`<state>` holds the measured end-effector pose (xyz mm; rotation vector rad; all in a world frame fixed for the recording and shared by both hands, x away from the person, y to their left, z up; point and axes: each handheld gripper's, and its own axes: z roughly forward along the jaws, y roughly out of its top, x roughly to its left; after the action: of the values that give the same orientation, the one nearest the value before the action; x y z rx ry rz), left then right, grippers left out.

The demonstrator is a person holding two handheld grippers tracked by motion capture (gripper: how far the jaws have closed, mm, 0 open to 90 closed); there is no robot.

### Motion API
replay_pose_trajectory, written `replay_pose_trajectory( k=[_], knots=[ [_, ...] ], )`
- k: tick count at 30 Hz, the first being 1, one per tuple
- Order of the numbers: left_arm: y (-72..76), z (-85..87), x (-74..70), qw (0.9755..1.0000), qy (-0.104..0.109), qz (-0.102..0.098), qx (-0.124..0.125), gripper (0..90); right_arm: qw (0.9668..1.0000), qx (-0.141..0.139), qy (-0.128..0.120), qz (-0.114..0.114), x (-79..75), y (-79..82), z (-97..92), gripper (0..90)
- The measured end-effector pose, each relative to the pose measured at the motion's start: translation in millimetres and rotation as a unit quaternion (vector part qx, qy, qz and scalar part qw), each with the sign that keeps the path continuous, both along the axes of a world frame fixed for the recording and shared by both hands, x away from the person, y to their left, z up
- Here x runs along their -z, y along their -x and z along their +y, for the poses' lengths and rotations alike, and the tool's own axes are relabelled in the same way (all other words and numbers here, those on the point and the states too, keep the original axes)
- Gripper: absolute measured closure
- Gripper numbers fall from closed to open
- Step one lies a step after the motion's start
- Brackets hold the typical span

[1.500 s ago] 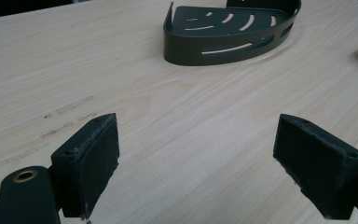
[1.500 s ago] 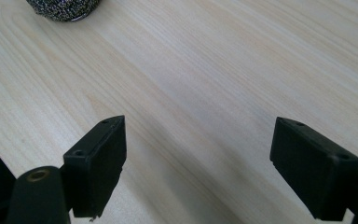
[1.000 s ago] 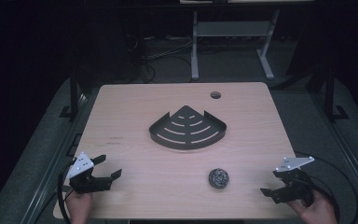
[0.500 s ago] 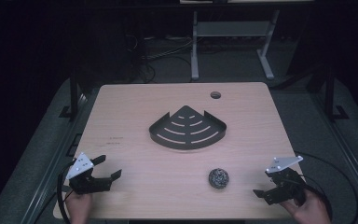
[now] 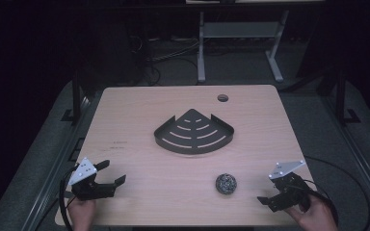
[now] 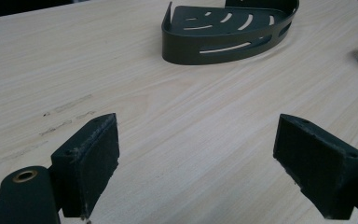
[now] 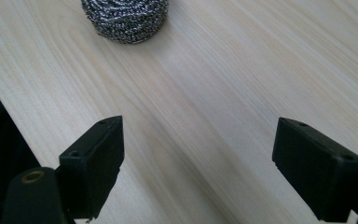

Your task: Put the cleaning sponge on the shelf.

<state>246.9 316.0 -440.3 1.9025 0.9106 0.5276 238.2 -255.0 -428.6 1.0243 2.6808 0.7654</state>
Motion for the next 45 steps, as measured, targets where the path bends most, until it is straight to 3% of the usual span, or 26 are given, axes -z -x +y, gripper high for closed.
replay_pose_trajectory(
  k=[25,45],
  knots=[
    [0.4,-1.0,-0.3,1.0,0.001,-0.002,0.002,13.7,0.9989,-0.044,0.014,0.004,-5.1,-7.1,34.7,15.5],
    [0.7,0.2,-0.9,1.0,0.003,-0.002,0.0,13.7,0.9955,-0.091,0.023,0.011,-8.7,-26.4,71.7,15.2]
  ],
)
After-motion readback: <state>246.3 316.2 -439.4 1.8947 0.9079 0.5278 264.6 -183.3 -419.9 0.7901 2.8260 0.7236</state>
